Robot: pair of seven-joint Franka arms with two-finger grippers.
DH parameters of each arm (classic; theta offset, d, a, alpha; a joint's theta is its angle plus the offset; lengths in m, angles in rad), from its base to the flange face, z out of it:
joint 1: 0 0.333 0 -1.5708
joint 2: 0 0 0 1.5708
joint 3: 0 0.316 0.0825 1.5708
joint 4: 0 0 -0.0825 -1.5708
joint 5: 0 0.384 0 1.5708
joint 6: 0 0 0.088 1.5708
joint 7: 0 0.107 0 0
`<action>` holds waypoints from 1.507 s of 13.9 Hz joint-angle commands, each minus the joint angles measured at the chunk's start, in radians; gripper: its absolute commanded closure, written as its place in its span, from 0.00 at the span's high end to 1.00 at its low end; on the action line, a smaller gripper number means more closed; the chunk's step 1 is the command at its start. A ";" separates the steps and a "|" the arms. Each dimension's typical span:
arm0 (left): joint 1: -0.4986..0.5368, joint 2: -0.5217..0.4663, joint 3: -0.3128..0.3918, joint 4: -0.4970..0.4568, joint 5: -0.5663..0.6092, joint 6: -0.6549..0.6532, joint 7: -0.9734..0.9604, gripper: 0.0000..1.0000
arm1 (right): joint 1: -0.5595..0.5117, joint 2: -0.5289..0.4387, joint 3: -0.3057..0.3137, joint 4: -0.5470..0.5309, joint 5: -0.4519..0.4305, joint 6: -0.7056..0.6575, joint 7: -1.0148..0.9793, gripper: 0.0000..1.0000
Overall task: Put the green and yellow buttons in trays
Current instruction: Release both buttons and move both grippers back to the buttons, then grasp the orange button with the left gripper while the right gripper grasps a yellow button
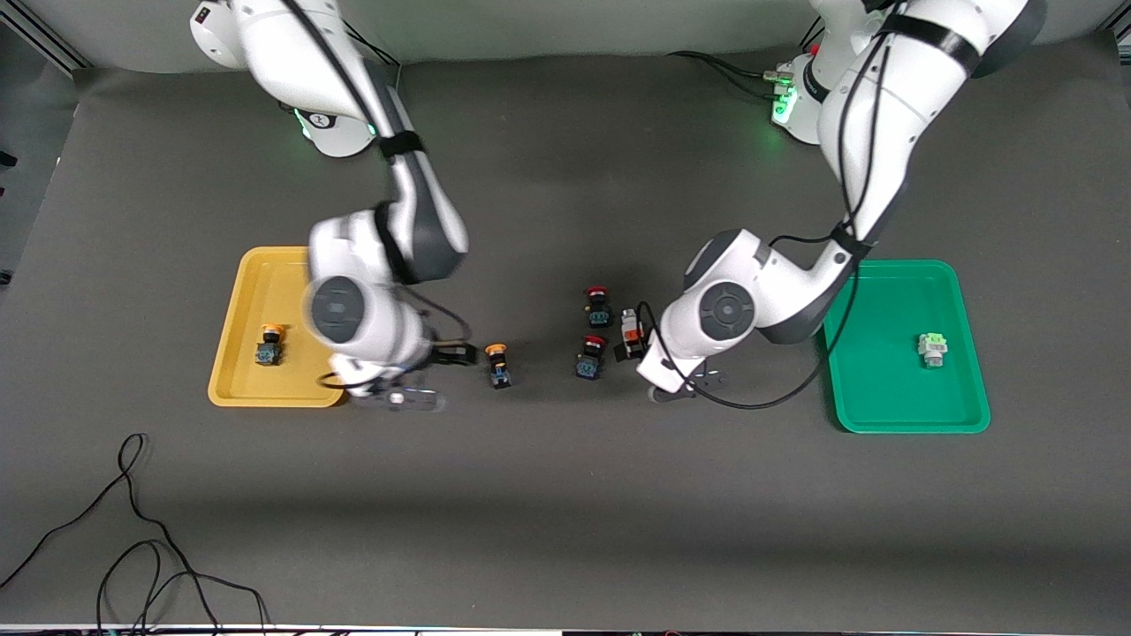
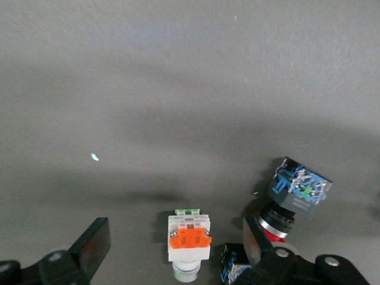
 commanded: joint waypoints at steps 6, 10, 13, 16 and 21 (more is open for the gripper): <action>-0.124 0.040 0.097 -0.012 0.021 0.007 -0.067 1.00 | -0.015 0.138 0.056 0.108 0.013 0.093 0.059 1.00; -0.121 0.034 0.097 -0.012 0.055 0.000 -0.062 0.00 | -0.011 0.148 0.096 -0.020 0.017 0.300 -0.015 1.00; -0.101 0.007 0.097 -0.004 0.057 -0.036 -0.057 0.00 | -0.009 0.148 0.101 -0.041 0.024 0.328 -0.020 1.00; -0.053 -0.067 0.089 0.024 0.048 -0.224 0.020 0.00 | -0.008 0.145 0.113 -0.053 0.025 0.327 -0.018 0.81; -0.065 -0.040 0.092 0.050 -0.011 -0.195 0.016 0.99 | 0.009 0.138 0.115 -0.059 0.025 0.327 -0.021 0.26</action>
